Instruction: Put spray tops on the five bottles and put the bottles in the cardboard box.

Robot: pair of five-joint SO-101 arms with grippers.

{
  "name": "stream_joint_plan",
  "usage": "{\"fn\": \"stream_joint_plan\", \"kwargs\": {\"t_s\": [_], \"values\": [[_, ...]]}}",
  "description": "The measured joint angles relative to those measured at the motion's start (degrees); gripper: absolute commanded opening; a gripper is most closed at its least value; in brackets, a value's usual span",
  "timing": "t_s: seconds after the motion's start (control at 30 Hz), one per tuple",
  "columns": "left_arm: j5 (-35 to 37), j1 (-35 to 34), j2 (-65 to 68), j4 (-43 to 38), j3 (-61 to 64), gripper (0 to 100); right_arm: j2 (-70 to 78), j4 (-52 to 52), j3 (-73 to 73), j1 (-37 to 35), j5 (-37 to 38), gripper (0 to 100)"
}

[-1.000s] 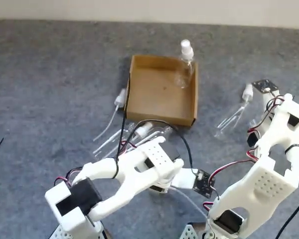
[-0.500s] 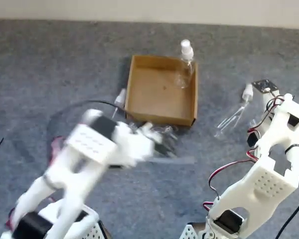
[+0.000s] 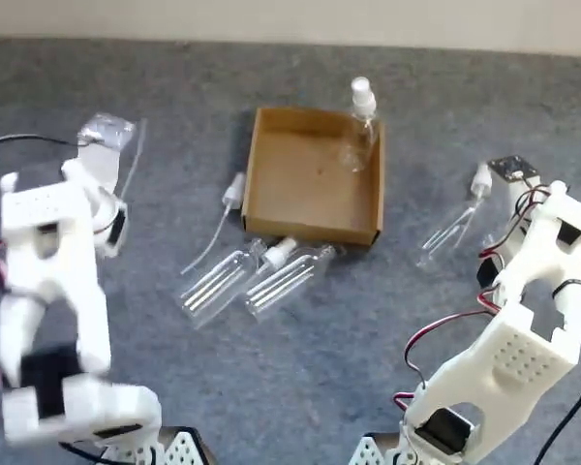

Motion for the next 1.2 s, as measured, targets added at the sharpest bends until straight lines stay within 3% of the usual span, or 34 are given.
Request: {"fn": "stream_joint_plan", "kwargs": {"t_s": [0.13,0.3,0.4,0.53,0.63,0.7,0.77,0.87,1.07,1.2], "values": [[15.91,0.97,13.45,-3.52,-5.63,4,0.0,0.35,0.0,0.0,-0.26,1.1],[37.27,4.31,24.35,-3.87,-14.68,22,0.0,0.35,0.0,0.0,-0.26,1.1],[47.91,6.68,27.78,-3.08,-20.22,25,0.0,0.35,0.0,0.0,-0.26,1.1],[54.95,11.16,29.98,3.43,-26.73,25,0.0,0.35,0.0,0.0,-0.26,1.1],[54.59,13.19,30.15,8.79,-30.24,25,0.0,0.35,0.0,0.0,-0.26,1.1],[48.35,12.92,30.15,11.78,-31.82,24,0.0,0.35,0.0,0.0,-0.26,1.1],[36.92,11.52,30.15,12.48,-34.11,21,0.0,0.35,0.0,0.0,-0.26,1.1],[12.22,9.14,30.15,12.48,-38.51,18,0.0,0.35,0.0,0.0,-0.26,1.1],[-39.3,5.54,31.38,12.57,-43.69,23,0.0,0.35,0.0,0.0,-0.26,1.1],[-56.09,5.71,35.34,12.48,-46.59,23,0.0,0.35,0.0,0.0,-0.26,1.1]]}}
